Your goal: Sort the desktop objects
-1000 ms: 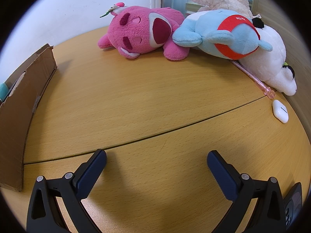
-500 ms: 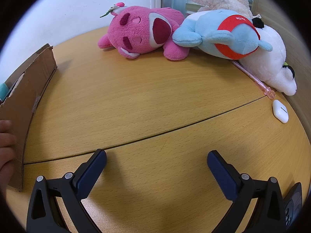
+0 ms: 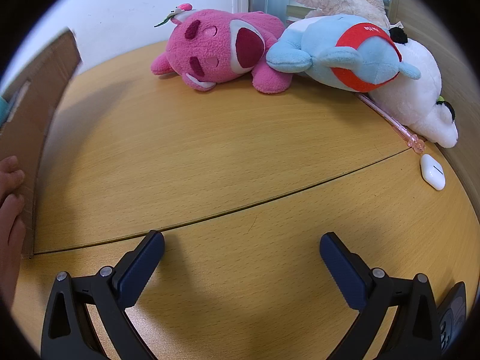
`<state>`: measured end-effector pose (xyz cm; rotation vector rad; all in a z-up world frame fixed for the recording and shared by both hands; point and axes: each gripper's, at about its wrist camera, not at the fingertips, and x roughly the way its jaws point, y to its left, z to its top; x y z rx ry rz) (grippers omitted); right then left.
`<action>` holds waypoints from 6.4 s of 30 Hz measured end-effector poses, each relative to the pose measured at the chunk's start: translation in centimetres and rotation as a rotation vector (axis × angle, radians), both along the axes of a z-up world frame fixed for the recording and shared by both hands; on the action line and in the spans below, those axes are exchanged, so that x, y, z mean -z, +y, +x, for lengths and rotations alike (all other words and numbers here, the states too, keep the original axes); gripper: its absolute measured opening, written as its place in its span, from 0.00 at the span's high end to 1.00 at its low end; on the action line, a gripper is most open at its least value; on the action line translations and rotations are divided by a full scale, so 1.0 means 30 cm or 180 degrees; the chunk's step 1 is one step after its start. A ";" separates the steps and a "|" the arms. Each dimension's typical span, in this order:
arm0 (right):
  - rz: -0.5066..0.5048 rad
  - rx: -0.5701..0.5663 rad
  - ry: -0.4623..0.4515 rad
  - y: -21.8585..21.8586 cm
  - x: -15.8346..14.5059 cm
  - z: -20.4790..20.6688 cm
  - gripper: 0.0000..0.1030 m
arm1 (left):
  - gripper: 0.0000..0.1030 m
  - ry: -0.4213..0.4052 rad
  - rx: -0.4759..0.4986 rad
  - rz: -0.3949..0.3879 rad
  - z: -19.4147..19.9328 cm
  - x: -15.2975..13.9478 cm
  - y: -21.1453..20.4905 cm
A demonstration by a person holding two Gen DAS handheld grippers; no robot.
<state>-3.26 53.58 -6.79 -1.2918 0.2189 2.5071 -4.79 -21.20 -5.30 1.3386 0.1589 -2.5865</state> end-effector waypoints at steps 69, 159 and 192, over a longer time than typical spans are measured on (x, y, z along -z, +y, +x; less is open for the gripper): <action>-0.0006 0.0009 -0.0003 -0.007 -0.003 -0.005 0.00 | 0.00 0.0004 0.0006 0.0000 0.002 -0.006 0.004; -0.0943 -0.3679 0.0554 -1.046 -0.348 0.533 0.01 | 0.03 0.0055 0.1424 0.1623 0.566 -0.282 0.256; 0.0000 -0.3622 0.1763 -1.165 -0.980 0.305 0.24 | 0.38 0.1809 0.2119 0.0604 0.327 -1.031 0.581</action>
